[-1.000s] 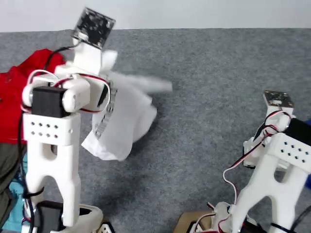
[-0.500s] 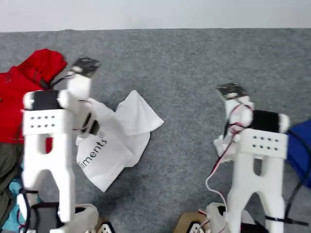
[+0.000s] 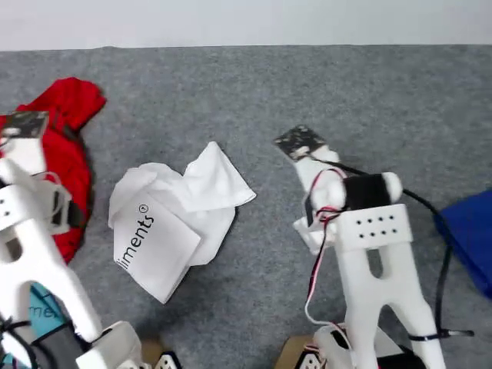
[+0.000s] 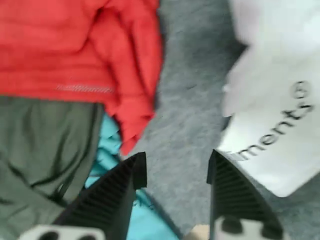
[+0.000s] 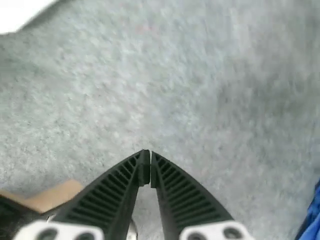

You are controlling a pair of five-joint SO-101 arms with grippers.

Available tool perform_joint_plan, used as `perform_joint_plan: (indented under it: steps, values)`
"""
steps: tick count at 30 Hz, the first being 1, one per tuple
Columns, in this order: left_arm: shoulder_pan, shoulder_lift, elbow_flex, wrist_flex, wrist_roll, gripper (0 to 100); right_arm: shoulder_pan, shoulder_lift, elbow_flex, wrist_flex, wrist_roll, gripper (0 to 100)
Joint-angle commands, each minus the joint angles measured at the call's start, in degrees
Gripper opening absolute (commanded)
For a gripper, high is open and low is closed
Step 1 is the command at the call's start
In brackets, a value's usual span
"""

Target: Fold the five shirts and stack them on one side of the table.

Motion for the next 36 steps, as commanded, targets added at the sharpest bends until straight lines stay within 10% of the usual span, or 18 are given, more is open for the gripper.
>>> perform_joint_plan:
  steps: [1,13,36]
  values:
    - [-6.6,-2.4,-0.1,0.3,-1.0,20,-5.1,-1.1,-0.4,-3.7,0.5,0.9]
    - [-21.4,-2.4,0.0,0.4,-1.3,17,-22.8,5.7,-0.9,-12.1,-6.3,10.2]
    - [-21.6,-2.4,0.0,1.7,-1.2,15,-36.7,46.0,-43.7,-1.9,-7.9,13.8]
